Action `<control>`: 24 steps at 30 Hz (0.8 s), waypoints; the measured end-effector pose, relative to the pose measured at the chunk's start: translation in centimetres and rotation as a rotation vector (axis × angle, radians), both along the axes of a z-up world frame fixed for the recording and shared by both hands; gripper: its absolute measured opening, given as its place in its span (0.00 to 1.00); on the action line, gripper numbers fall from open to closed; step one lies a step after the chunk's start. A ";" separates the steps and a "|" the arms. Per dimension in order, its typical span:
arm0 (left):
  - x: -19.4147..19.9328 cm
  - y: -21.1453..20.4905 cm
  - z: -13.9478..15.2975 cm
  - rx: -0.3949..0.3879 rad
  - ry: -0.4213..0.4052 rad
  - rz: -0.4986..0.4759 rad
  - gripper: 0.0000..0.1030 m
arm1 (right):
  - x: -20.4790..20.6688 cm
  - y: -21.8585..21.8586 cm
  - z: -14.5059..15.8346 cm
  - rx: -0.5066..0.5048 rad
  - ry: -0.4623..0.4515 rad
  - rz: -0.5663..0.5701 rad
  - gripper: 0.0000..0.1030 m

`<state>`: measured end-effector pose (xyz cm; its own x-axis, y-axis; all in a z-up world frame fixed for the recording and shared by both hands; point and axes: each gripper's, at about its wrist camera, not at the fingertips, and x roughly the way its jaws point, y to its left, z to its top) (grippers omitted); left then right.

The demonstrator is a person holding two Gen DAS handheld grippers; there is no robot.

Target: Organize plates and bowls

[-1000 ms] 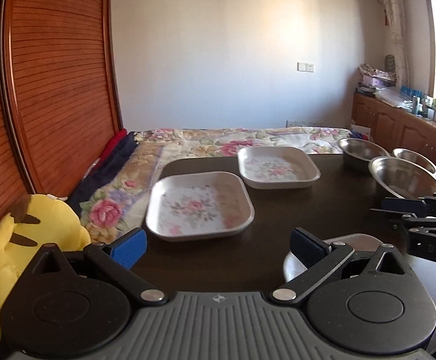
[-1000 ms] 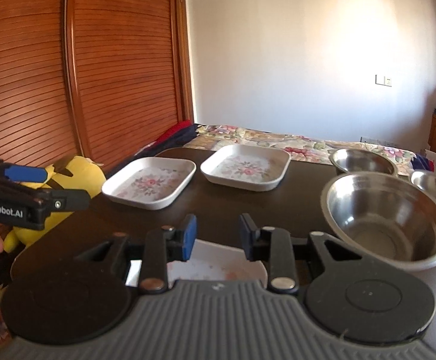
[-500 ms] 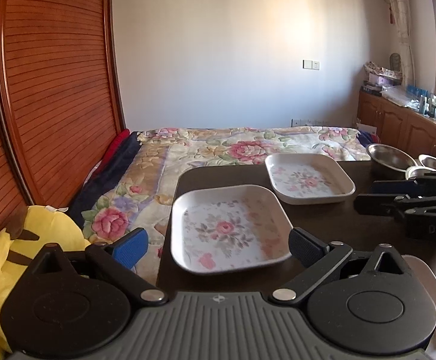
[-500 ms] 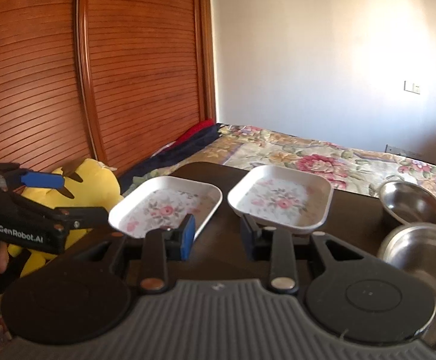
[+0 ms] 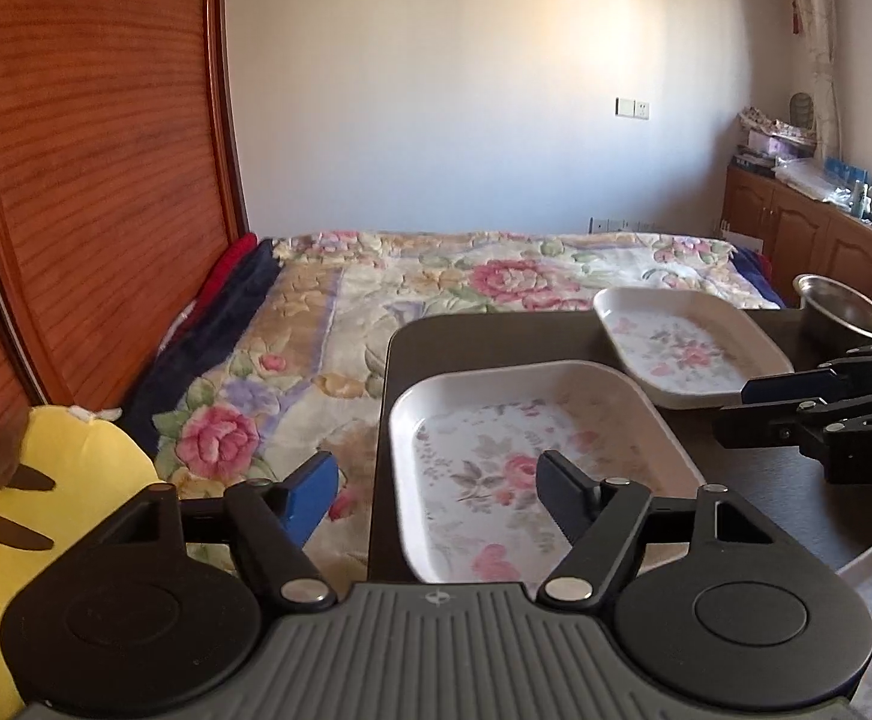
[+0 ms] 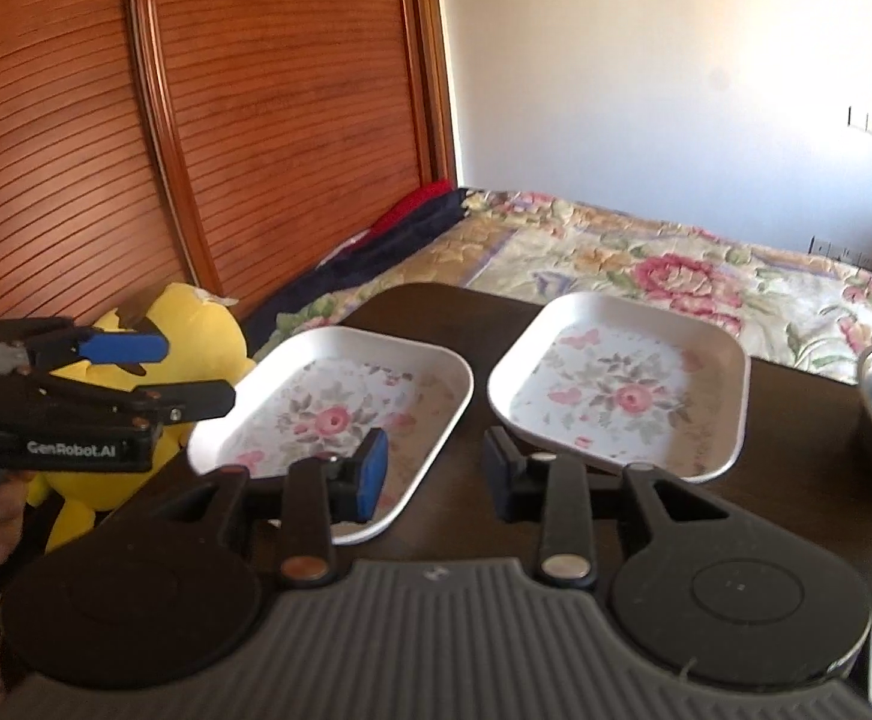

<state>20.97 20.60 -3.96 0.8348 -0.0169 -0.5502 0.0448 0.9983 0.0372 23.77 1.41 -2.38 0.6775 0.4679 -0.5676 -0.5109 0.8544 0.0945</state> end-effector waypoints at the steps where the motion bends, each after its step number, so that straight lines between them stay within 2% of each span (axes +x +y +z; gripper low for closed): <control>1: 0.3 0.2 -0.3 -0.006 0.008 -0.002 0.73 | 0.3 0.2 -0.2 -0.002 0.010 0.002 0.36; 5: 1.5 0.9 -1.4 -0.014 0.037 0.000 0.67 | 1.4 0.8 -1.1 -0.003 0.047 0.003 0.36; 11: 2.5 1.6 -2.4 -0.028 0.063 0.006 0.52 | 2.3 1.4 -1.8 -0.013 0.079 0.012 0.36; 13: 2.7 1.9 -2.7 -0.036 0.073 0.008 0.41 | 2.6 1.6 -1.9 -0.019 0.087 0.017 0.35; 15: 2.8 2.0 -2.9 -0.041 0.083 0.011 0.36 | 2.7 1.7 -2.1 -0.020 0.094 0.022 0.35; 24: 2.7 2.1 -3.1 -0.060 0.084 0.000 0.30 | 3.3 2.1 -2.4 -0.035 0.105 0.027 0.31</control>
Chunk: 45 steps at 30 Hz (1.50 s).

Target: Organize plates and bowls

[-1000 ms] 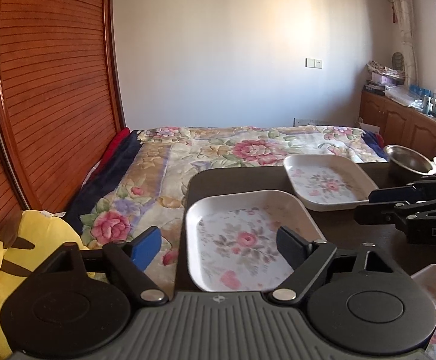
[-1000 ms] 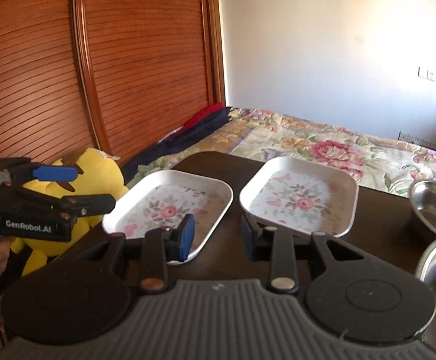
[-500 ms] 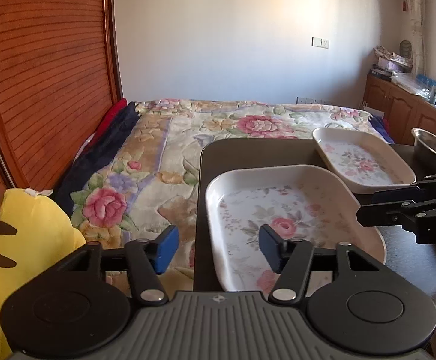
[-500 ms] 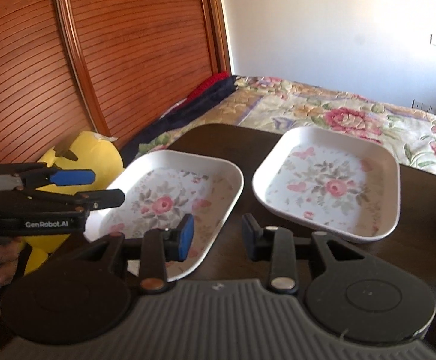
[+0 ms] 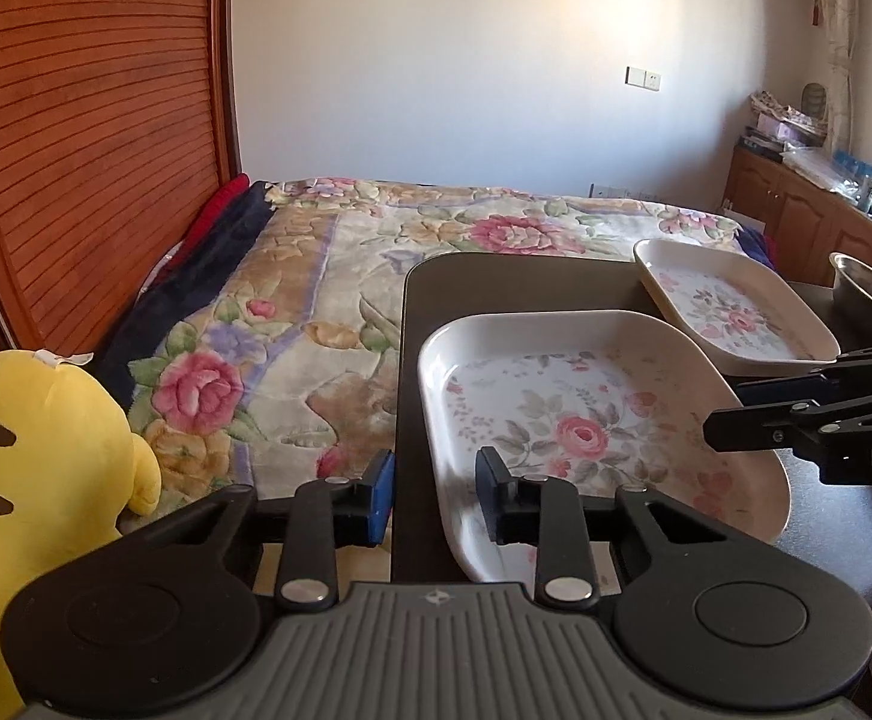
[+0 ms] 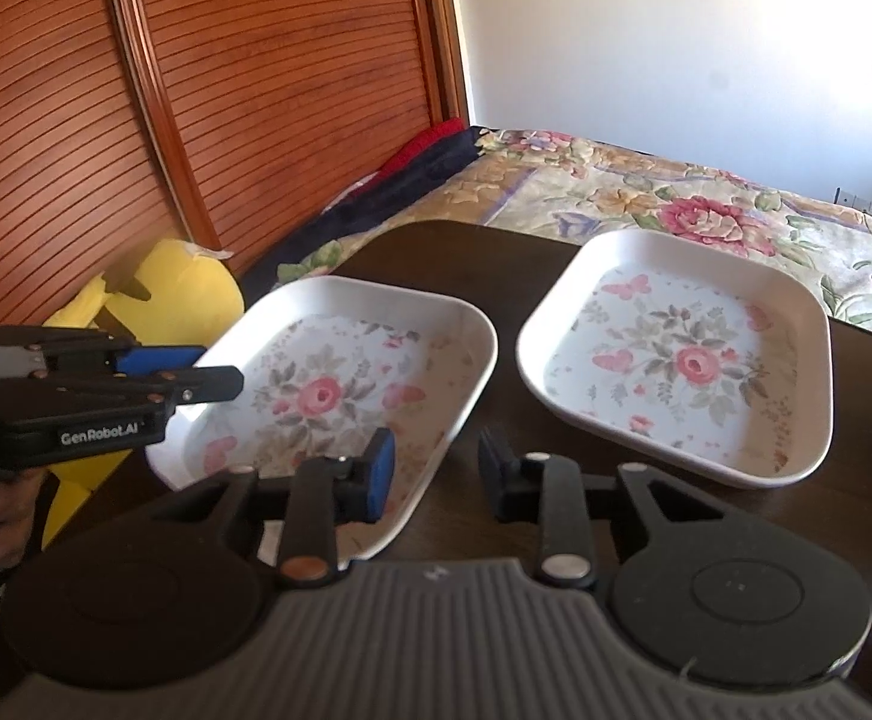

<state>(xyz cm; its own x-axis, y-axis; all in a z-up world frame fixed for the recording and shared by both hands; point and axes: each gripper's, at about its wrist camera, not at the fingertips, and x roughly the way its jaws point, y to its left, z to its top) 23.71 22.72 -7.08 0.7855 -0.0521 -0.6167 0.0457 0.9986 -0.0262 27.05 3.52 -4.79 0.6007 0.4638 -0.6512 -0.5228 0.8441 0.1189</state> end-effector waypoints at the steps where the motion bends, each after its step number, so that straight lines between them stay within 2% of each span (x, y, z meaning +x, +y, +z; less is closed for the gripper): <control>1: 0.0 0.0 0.0 -0.003 0.000 -0.001 0.28 | 0.0 0.0 0.0 0.002 0.003 0.001 0.29; 8: 0.0 0.0 -0.1 -0.029 -0.003 -0.017 0.16 | 0.2 0.1 -0.3 0.004 0.022 0.007 0.26; 10: -0.1 0.0 -0.1 -0.039 0.000 -0.020 0.15 | 0.3 0.0 -0.5 0.010 0.034 0.012 0.19; 13: -0.3 0.0 -0.1 -0.047 0.003 -0.019 0.14 | 0.3 0.0 -0.5 0.012 0.035 0.014 0.19; 27: -2.7 -1.5 1.5 -0.031 -0.024 -0.030 0.13 | -1.5 -1.4 0.4 0.031 0.010 -0.007 0.19; 45: -8.3 -5.1 6.4 0.016 -0.119 -0.067 0.13 | -6.7 -5.1 4.3 0.085 -0.093 -0.029 0.19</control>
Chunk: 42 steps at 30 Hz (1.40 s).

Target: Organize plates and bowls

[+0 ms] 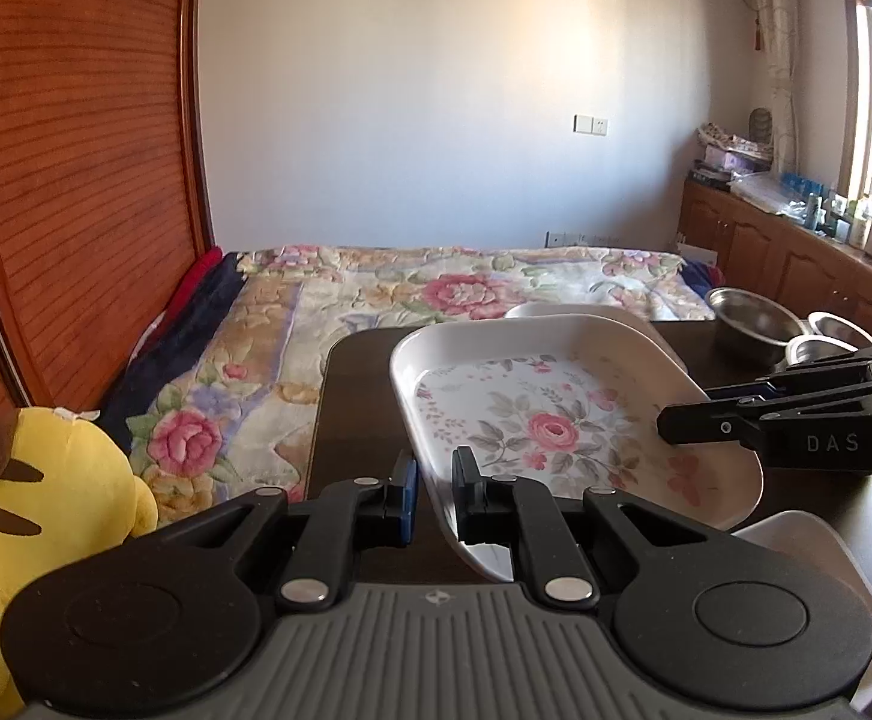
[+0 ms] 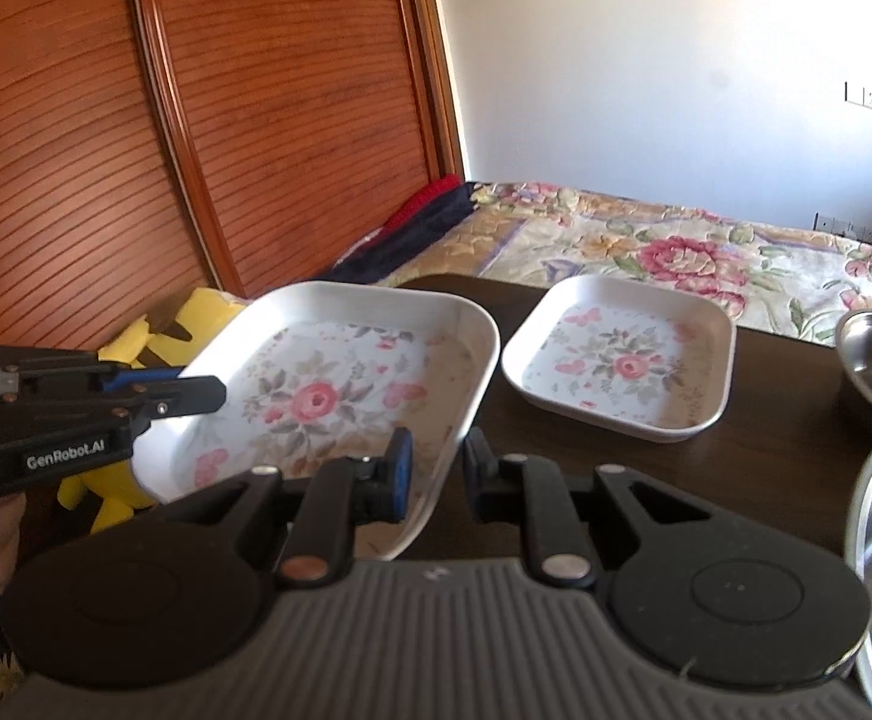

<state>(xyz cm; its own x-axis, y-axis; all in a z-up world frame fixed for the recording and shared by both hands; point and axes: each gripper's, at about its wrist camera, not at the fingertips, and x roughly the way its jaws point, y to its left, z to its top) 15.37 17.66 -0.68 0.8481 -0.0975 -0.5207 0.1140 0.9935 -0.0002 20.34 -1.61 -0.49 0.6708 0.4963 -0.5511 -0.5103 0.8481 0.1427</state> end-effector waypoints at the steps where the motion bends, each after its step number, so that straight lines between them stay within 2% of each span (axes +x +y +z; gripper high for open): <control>1: -0.3 -0.3 0.2 0.000 -0.006 -0.003 0.13 | -0.3 -0.3 0.3 0.003 -0.006 -0.003 0.19; 9: -2.7 -2.4 2.0 0.011 -0.043 -0.033 0.13 | -2.5 -2.6 1.8 0.014 -0.051 -0.022 0.19; 23: -5.8 -5.3 3.3 0.018 -0.075 -0.065 0.13 | -5.4 -5.8 2.8 0.023 -0.085 -0.034 0.19; 33: -7.7 -7.0 2.5 0.008 -0.072 -0.093 0.13 | -7.7 -7.7 2.4 0.025 -0.099 -0.049 0.19; 42: -8.9 -8.4 0.8 -0.001 -0.054 -0.119 0.13 | -9.2 -9.4 0.7 0.039 -0.076 -0.068 0.20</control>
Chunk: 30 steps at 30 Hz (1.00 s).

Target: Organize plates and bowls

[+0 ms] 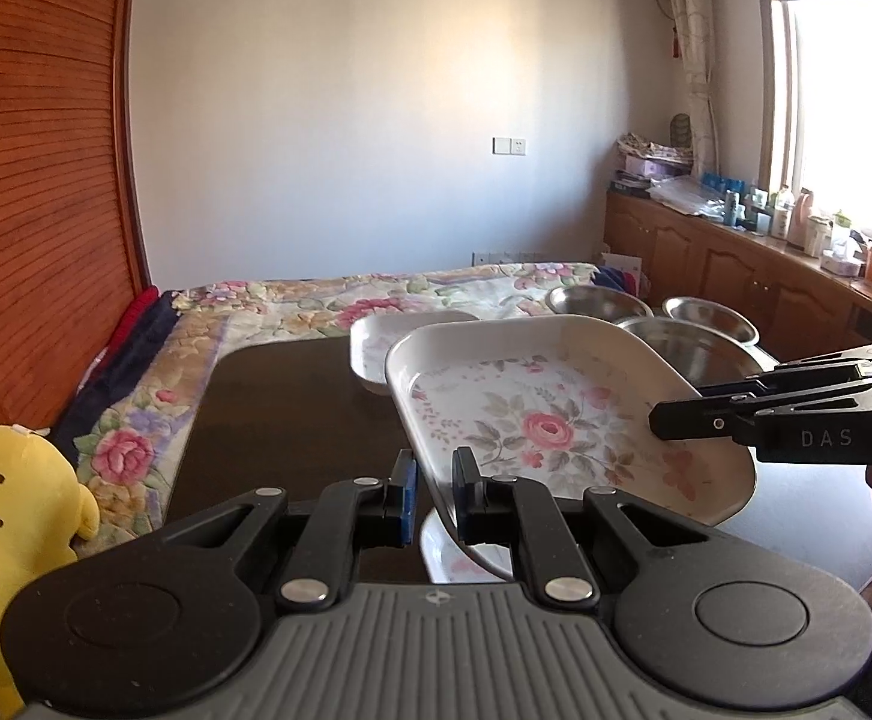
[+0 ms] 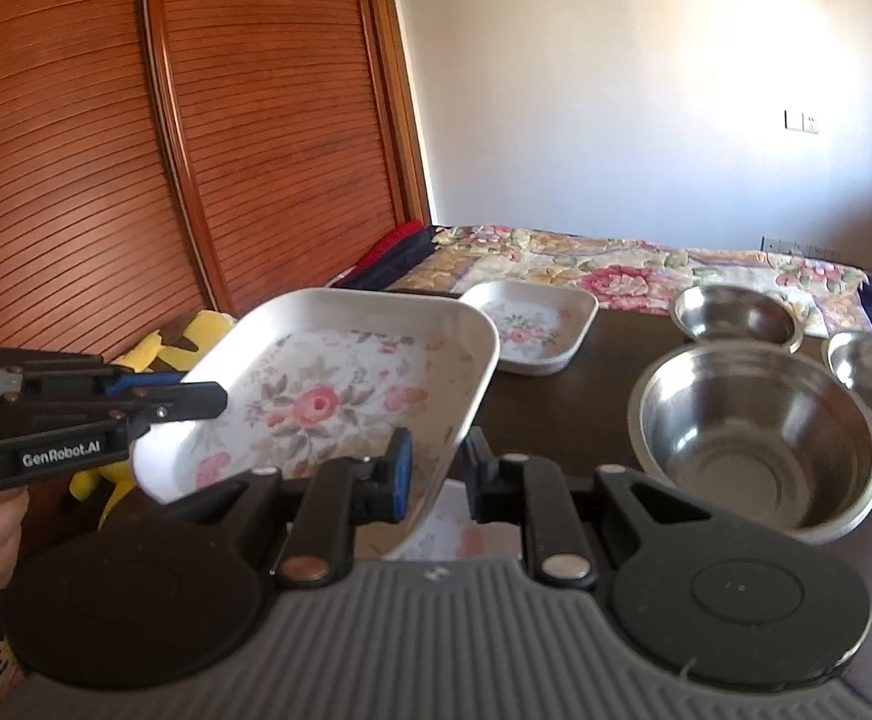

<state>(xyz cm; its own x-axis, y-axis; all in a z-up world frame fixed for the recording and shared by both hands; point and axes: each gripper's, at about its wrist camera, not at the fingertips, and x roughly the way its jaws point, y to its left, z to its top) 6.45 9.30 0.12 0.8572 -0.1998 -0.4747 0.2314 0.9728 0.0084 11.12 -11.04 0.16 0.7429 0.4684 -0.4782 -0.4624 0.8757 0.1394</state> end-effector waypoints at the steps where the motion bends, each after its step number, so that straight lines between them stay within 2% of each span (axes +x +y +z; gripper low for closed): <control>1: -0.1 -0.1 -0.3 -0.001 0.005 -0.001 0.13 | -0.1 0.0 -0.1 -0.001 0.001 -0.002 0.20; 10: -0.4 -0.5 -3.4 -0.026 0.066 -0.009 0.13 | -1.1 -0.9 -2.6 0.009 0.022 -0.029 0.20; 19: -0.2 -0.8 -4.8 -0.030 0.098 -0.011 0.13 | -1.6 -1.5 -4.5 0.040 0.048 -0.049 0.20; 30: 0.4 -1.5 -6.4 0.007 0.111 0.005 0.13 | -1.9 -1.1 -6.1 0.012 0.029 -0.074 0.20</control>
<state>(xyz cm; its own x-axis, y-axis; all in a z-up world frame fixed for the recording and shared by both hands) 6.87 7.83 -6.31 0.8004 -0.1922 -0.5679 0.2269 0.9739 -0.0098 9.22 -12.11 -5.97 0.7615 0.4187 -0.4948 -0.3925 0.9053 0.1621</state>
